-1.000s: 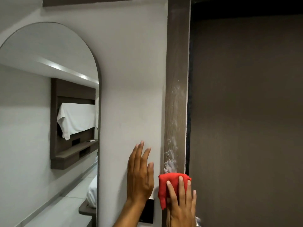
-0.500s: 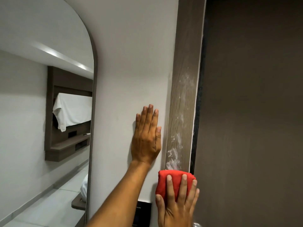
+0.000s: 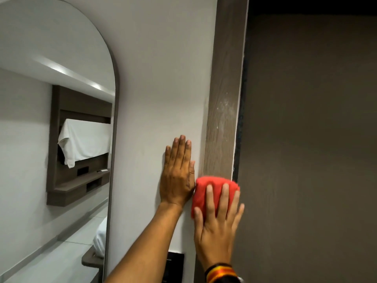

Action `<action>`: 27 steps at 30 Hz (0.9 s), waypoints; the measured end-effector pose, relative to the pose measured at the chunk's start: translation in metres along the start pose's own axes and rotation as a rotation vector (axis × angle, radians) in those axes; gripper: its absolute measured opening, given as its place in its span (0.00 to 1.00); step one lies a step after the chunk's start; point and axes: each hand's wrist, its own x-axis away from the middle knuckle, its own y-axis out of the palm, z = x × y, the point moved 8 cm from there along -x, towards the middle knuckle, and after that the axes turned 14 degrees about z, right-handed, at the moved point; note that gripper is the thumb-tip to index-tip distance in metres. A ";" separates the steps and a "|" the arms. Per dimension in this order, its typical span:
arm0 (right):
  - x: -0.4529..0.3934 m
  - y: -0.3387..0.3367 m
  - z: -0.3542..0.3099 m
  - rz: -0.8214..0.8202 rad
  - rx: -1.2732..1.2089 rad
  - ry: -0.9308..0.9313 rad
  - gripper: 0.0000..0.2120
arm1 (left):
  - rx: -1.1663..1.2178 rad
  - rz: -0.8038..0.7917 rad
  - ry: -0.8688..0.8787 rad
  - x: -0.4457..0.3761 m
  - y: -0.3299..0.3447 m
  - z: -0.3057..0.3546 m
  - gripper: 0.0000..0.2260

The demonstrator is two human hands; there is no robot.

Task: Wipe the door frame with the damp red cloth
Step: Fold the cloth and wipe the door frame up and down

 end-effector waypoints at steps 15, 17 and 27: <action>-0.241 -0.019 -0.047 0.044 -0.026 -0.087 0.30 | 0.009 0.018 0.014 0.000 0.003 -0.002 0.24; -0.216 -0.019 -0.040 0.060 -0.016 -0.080 0.31 | 0.012 0.015 0.018 0.001 0.003 -0.001 0.24; -0.159 -0.016 -0.019 -0.035 0.005 -0.170 0.31 | 0.003 0.009 0.025 0.005 0.007 -0.001 0.23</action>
